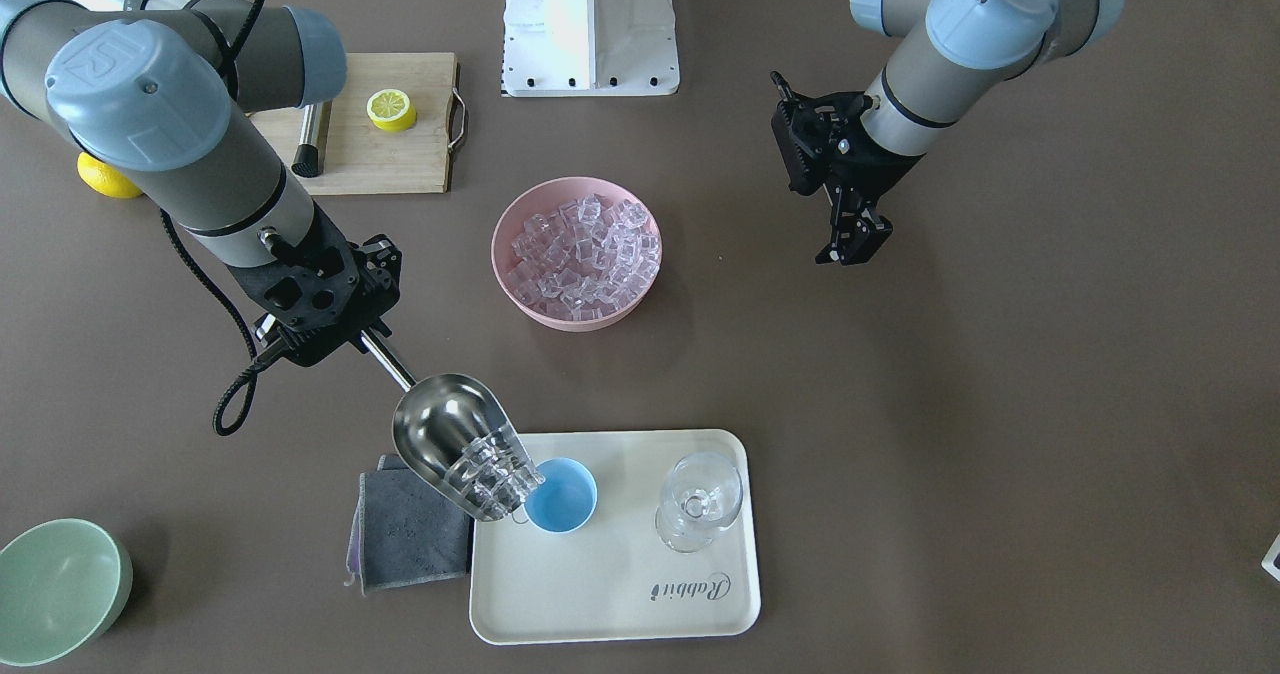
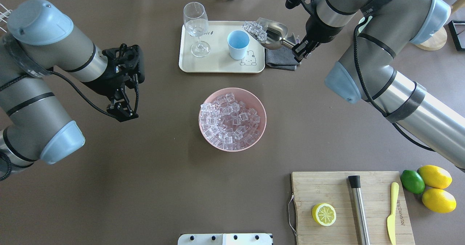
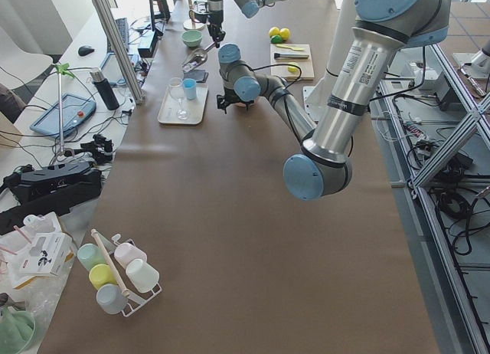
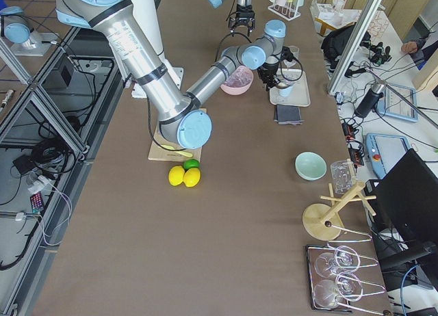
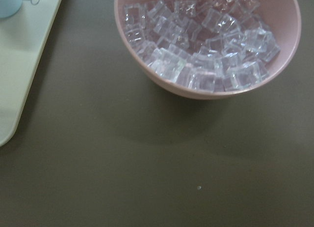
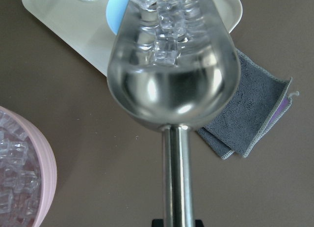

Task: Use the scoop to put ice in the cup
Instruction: 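Tilt the scoop over the blue cup while the left arm returns to rest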

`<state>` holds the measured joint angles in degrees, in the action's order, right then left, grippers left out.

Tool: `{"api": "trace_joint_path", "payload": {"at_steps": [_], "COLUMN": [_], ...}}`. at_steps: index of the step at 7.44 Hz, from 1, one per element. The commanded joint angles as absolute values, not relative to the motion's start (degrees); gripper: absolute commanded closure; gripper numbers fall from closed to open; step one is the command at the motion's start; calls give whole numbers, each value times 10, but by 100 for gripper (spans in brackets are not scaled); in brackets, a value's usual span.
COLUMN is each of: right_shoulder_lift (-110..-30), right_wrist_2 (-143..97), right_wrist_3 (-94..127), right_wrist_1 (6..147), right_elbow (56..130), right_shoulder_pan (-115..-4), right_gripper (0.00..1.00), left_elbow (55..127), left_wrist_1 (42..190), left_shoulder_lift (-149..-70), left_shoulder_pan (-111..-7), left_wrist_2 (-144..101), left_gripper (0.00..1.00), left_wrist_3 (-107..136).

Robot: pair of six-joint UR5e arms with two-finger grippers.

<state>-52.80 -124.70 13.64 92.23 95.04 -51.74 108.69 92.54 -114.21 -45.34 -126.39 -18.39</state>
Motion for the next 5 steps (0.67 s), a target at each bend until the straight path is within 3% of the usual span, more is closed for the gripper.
{"api": "trace_joint_path", "payload": {"at_steps": [1, 3, 5], "right_shoulder_lift": [-501, -486, -475], "right_wrist_2": [-1245, -1233, -1230], "right_wrist_3": [70, 41, 22], "right_wrist_1": [997, 1045, 1080], "right_elbow": [940, 941, 940], "right_shoulder_pan": [-516, -516, -516], "right_gripper": [100, 100, 100], "left_elbow": [1114, 1117, 1105], "left_wrist_1": [826, 812, 807], "left_shoulder_lift": [-1103, -1069, -981], "left_shoulder_pan": [-543, -645, -739], "left_wrist_2": [-1266, -1271, -1329], "left_gripper": [1, 1, 1], "left_wrist_3": [-200, -201, -201]}}
